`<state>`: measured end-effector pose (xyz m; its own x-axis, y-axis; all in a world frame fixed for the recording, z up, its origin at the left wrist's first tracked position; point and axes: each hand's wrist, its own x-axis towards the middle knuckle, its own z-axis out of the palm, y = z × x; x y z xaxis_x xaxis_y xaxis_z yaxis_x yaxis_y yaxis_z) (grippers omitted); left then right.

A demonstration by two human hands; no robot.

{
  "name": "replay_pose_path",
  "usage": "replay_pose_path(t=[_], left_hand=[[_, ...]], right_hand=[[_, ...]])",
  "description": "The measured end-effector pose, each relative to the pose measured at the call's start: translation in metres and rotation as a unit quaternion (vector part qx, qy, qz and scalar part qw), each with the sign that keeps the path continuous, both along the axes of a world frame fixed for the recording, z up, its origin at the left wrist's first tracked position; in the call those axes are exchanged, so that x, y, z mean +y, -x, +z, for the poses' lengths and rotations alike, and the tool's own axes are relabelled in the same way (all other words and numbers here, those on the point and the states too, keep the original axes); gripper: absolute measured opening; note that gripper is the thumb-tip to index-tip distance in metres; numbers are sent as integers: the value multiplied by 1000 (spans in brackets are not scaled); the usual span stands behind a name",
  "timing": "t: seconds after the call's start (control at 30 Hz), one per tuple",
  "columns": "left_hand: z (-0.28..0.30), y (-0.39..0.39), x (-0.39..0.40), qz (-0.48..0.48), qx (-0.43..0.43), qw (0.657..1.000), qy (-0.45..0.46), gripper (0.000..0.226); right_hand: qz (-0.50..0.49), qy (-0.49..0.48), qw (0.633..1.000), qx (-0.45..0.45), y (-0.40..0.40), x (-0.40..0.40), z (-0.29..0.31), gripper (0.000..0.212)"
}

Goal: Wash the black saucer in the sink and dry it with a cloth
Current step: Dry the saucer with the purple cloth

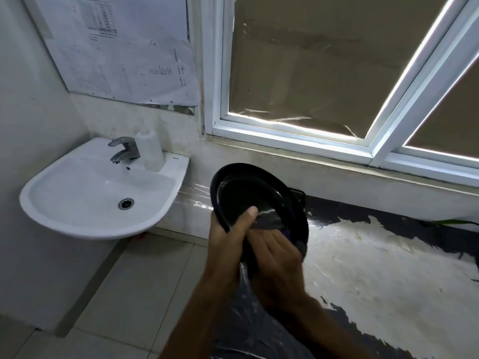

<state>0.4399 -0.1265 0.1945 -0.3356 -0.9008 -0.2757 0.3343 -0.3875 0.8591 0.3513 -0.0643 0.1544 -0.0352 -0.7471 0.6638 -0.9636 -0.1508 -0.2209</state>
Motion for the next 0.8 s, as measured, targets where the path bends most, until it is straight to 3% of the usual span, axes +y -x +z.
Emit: replay_pose_path(t=[0.07, 0.13, 0.3, 0.5, 0.63, 0.8], left_hand=[[0, 5, 5, 95, -24, 995, -17, 39], [-4, -3, -6, 128, -39, 989, -63, 33], [-9, -36, -24, 90, -47, 988, -113, 25], [7, -67, -39, -36, -68, 991, -106, 24], [16, -71, -50, -89, -80, 988, -93, 27], [0, -41, -11, -6, -18, 998, -53, 46]], right_hand=[[18, 3, 1000, 0, -15, -1, -4, 30], [47, 2, 999, 19, -17, 5, -4, 36], [132, -21, 984, 120, 26, 25, -5, 22], [218, -17, 967, 132, 67, 34, 7, 21], [188, 1, 974, 126, 61, 36, 2, 12], [51, 32, 997, 47, 14, 30, -6, 12]])
